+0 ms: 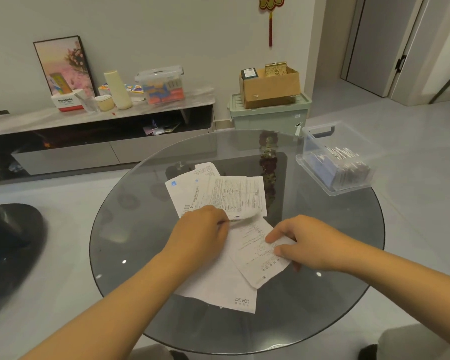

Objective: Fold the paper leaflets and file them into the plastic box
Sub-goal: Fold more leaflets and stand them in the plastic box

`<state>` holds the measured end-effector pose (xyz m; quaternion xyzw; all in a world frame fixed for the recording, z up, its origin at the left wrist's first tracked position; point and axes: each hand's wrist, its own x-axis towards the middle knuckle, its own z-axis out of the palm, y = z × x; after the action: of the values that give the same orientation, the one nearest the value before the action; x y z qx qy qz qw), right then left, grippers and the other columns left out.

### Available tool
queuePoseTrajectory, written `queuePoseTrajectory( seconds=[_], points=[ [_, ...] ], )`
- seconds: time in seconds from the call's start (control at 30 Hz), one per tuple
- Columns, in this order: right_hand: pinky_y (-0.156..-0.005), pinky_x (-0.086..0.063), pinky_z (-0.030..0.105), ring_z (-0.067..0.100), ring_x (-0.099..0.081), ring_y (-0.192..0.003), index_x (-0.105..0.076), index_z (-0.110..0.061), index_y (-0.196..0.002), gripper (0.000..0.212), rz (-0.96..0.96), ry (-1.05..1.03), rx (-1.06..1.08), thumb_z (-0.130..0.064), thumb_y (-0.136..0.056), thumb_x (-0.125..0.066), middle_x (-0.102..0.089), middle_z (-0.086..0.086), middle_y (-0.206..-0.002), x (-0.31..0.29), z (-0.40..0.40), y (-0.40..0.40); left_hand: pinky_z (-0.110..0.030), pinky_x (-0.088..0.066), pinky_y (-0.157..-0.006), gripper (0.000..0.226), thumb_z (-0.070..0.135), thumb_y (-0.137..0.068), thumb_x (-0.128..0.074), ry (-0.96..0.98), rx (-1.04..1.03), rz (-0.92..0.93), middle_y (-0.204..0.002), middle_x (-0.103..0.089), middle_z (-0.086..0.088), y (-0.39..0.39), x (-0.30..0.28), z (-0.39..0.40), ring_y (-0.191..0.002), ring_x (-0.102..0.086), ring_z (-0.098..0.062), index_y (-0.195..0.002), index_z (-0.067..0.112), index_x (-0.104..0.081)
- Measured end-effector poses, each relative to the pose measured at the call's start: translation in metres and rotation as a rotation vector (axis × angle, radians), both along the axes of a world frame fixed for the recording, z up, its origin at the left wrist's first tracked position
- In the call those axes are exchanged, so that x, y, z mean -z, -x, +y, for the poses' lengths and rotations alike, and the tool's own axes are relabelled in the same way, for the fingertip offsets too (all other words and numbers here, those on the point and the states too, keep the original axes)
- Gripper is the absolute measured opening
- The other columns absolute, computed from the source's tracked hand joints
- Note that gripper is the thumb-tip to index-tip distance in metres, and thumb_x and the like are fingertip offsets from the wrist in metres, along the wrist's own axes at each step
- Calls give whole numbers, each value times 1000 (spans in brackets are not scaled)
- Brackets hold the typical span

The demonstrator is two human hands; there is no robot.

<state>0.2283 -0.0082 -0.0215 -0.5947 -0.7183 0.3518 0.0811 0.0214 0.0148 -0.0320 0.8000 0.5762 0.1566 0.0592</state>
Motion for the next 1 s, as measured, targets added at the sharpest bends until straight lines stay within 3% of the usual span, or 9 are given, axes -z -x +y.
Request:
queuePoseTrajectory(
  seconds=[0.1, 0.17, 0.27, 0.37, 0.47, 0.6, 0.77, 0.87, 1.0],
  points=[
    [-42, -38, 11, 6, -63, -54, -62, -25, -107, 26, 47, 90, 0, -10, -92, -47, -67, -6, -90, -9, -4, -6, -24, -36, -59, 18, 20, -95, -46, -11, -104, -71, -91, -63, 6, 3, -1, 8, -80, -56, -16, -93, 19, -64],
    [-43, -41, 15, 9, -64, -54, -64, -23, -102, 27, 76, 136, 9, -7, -90, -45, -70, -2, -95, -14, -7, -7, -25, -41, -65, 16, 24, -95, -50, 19, -129, -43, -102, -63, 6, 6, -1, 12, -85, -57, -16, -103, 21, -62],
    [-43, -42, 17, 10, -65, -54, -67, -15, -102, 26, 142, 187, 45, -6, -91, -45, -70, -4, -90, -17, -9, -7, -28, -45, -84, 38, 27, -90, -59, 72, -87, 24, -121, -49, 7, 8, 0, 13, -105, -52, -15, -128, 26, -49],
    [-41, -42, 18, 14, -67, -58, -69, -8, -99, 22, 233, 235, 80, -9, -93, -49, -73, -3, -87, -20, -7, -7, -21, -40, -83, 36, 26, -89, -62, 24, 63, 19, -111, -47, 10, 2, -6, 8, -102, -48, -9, -124, 26, -53],
    [-41, -44, 20, 22, -70, -66, -69, -3, -96, 21, 328, 265, 141, -8, -93, -49, -74, 6, -89, -24, -2, -6, -17, -42, -85, 25, 41, -91, -56, 217, 186, -136, -103, -56, 17, 1, -11, -2, -97, -54, -2, -109, 27, -64],
    [-43, -47, 23, 26, -72, -70, -65, 2, -97, 22, 503, 304, 238, -10, -93, -47, -74, 12, -84, -30, 4, -1, -18, -37, -95, 55, 71, -86, -32, 512, 183, -333, -116, -59, 20, 10, -10, -8, -109, -51, 2, -109, 34, -66],
    [-48, -51, 26, 28, -72, -74, -62, 2, -105, 30, 689, 306, 331, -22, -98, -45, -74, 12, -88, -30, 12, 9, -31, -34, -107, 77, 89, -68, -31, 635, 221, -506, -125, -58, 23, 20, -8, -10, -120, -50, -1, -117, 39, -61],
    [-48, -53, 27, 31, -71, -78, -56, -1, -115, 33, 785, 305, 392, -27, -99, -43, -72, 16, -93, -28, 20, 18, -23, -42, -97, 42, 76, -78, -43, 604, 187, -475, -108, -64, 27, 16, -14, -13, -106, -57, 0, -103, 49, -63],
    [-50, -54, 29, 31, -71, -76, -49, 0, -121, 42, 822, 324, 425, -35, -99, -41, -71, 18, -96, -22, 28, 26, -25, -48, -89, 18, 33, -92, -58, 337, 50, -390, -105, -64, 16, 7, -3, -5, -96, -60, -6, -109, 34, -56]
  ],
)
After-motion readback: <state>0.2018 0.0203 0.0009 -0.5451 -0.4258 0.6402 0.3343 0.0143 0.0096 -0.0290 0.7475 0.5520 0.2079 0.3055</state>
